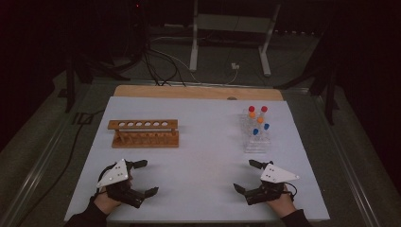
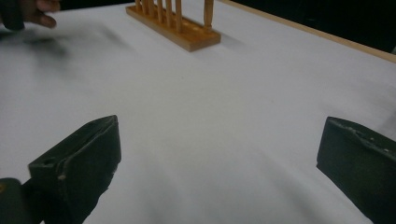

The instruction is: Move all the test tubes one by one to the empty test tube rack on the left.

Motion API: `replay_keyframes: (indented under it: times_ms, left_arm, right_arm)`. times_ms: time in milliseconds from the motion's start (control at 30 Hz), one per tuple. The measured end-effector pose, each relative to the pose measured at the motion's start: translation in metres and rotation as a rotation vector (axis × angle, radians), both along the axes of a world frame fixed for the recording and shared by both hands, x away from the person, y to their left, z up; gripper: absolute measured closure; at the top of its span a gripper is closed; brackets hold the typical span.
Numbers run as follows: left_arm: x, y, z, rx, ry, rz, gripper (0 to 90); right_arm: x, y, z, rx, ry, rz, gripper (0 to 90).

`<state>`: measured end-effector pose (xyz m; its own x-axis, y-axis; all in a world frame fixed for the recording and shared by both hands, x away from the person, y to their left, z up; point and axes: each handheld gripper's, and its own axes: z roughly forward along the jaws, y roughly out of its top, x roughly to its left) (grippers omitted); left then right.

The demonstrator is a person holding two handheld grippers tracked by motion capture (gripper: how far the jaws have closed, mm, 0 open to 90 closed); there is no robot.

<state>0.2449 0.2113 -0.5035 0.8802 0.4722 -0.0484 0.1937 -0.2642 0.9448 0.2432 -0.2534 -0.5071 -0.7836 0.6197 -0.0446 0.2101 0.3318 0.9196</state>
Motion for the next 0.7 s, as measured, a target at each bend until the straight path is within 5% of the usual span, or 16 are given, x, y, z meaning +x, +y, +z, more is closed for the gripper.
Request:
replay_keyframes:
  times_ms: [267, 700]
  left_arm:
    - [0.000, 0.001, 0.004, -0.032, 0.003, 0.017, 0.4]
    - [0.000, 0.005, 0.005, -0.046, 0.023, 0.013, 0.4]
  right_arm:
    - [-0.001, -0.006, 0.004, -0.001, -0.009, -0.035, 0.0]
    - [-0.003, 0.004, 0.011, -0.064, 0.054, -0.026, 0.0]
